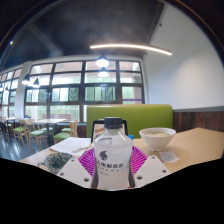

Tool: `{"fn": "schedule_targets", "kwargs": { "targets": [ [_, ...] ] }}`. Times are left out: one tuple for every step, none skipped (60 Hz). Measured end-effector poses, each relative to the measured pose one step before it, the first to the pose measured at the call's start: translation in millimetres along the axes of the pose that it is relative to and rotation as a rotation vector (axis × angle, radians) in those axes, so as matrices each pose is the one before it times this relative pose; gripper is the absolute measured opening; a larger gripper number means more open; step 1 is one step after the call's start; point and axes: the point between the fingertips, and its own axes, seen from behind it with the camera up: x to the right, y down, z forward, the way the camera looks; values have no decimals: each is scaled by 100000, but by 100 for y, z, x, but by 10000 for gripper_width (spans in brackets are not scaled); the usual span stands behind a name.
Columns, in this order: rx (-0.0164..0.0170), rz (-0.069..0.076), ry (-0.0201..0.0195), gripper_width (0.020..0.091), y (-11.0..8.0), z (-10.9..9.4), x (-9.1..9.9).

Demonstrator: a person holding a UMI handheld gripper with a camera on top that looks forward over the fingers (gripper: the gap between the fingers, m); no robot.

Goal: Pour water

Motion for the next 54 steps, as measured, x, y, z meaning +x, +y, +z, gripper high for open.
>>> {"fn": "schedule_targets", "kwargs": {
  "targets": [
    [-228, -1124, 97, 417, 76, 200, -1],
    [471, -662, -14, 419, -134, -146, -14],
    [699, -460, 230, 419, -232, -90, 42],
    [151, -331, 448, 425, -85, -116, 115],
    [278, 8, 504, 428, -48, -1707, -108],
    [151, 303, 157, 430, 386, 1587, -42],
    [-257, 291, 54, 429, 16, -82, 16],
    [-112, 168, 14, 428, -16, -110, 14],
    [-4, 312, 21, 427, -50, -126, 14],
    [-15, 387, 17, 426, -34, -99, -14],
    [92, 162, -77, 426, -214, -639, 304],
    [-12, 148, 32, 428, -20, -124, 48],
    [-122, 28, -3, 442, -2, -94, 27],
    [-40, -107, 35, 446, -33, -60, 34],
    [-44, -122, -84, 446, -13, 19, 0],
    [-26, 17, -8, 466, -9, 55, 5],
    [141, -4, 73, 482, -3, 64, 30],
    [260, -83, 63, 504, -19, 127, 28],
    [100, -224, -121, 539, 40, 178, -24],
    [52, -547, -323, 567, 17, 172, -71],
    [-238, -789, -537, 591, 8, 198, -111],
    [-1410, -768, -397, 629, 304, 182, -163],
    [-2392, -475, 45, 678, 474, 272, -49],
    [-2920, -288, 129, 736, 574, 100, 45],
    [-2398, 370, 220, 765, 65, -931, -187],
    [-2316, 844, 279, 822, 367, 11, 24],
    [-1678, 1109, 260, 845, 257, -92, -45],
    [-913, 1184, 268, 854, 59, -157, -41],
    [-356, 999, 208, 849, -120, -174, -82],
    [274, 912, 277, 838, -251, -183, -117],
    [352, 750, 147, 828, -232, -169, -164],
    [-138, 312, 392, 823, -86, -1147, 355],
    [347, 434, 536, 822, -522, -1925, 98],
    [286, 282, 365, 828, -279, -330, -94],
    [311, 201, 339, 831, -38, -410, 82],
    [330, 71, 321, 830, -145, -402, -47],
    [271, -83, 176, 830, -165, -465, -88],
    [278, -228, -30, 831, -158, -491, -154],
    [121, -528, -191, 830, -690, -890, -359],
    [122, -248, -222, 831, -106, -559, -142],
    [62, -58, -121, 830, -576, -2309, -340],
    [410, 197, -51, 832, -183, -462, -152],
    [419, 321, -50, 831, -223, -528, -161],
    [303, 295, -77, 829, -193, -505, -167],
    [195, 230, -187, 828, -161, -513, -180],
    [69, 307, -194, 827, -559, -1197, -415],
    [272, 244, -397, 828, -525, -1671, -295],
    [401, 304, -196, 829, -167, -621, -173],
    [353, 268, -226, 829, -153, -586, -192],
    [334, 133, -355, 829, -174, -626, -219],
    [370, 103, -401, 829, -151, -545, -214],
    [304, 176, -346, 831, -145, -491, -211],
    [-122, 186, -121, 830, -699, -1635, -632],
    [-144, 188, -191, 830, -303, -1065, -211]
  ]
}}
